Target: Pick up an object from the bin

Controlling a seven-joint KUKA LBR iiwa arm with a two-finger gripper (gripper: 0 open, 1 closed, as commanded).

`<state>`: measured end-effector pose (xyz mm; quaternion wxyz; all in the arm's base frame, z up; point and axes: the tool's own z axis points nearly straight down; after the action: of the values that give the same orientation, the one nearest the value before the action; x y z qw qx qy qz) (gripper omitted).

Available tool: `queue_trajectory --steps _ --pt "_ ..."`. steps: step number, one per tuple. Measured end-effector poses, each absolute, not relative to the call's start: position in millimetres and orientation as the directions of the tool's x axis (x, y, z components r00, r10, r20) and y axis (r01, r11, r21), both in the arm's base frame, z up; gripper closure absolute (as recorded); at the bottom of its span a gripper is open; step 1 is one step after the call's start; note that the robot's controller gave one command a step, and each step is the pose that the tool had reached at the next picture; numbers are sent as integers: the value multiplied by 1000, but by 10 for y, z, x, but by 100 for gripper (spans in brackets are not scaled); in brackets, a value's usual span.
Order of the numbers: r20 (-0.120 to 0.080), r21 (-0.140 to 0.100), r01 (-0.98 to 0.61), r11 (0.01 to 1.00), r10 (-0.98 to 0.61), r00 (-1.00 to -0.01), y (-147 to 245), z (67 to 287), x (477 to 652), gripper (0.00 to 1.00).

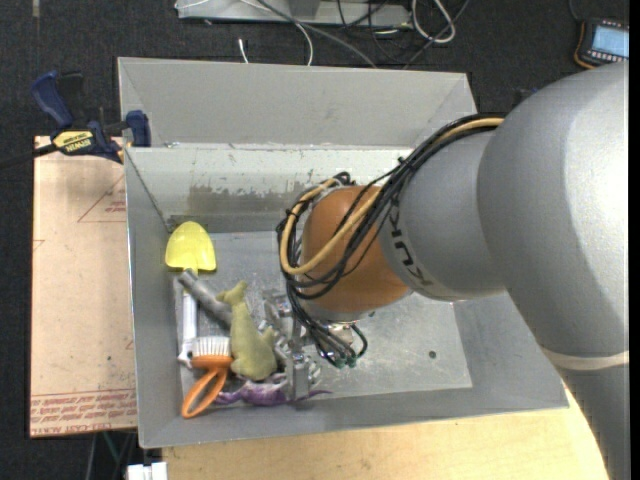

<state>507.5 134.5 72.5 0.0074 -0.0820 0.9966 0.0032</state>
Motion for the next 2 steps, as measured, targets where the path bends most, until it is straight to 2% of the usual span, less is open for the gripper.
queue_trajectory --steps 1,2 --pt "-14 7 -167 986 -167 -986 1281 722 5200 0" --pt "-17 4 -418 909 -418 -908 1480 699 5422 100"
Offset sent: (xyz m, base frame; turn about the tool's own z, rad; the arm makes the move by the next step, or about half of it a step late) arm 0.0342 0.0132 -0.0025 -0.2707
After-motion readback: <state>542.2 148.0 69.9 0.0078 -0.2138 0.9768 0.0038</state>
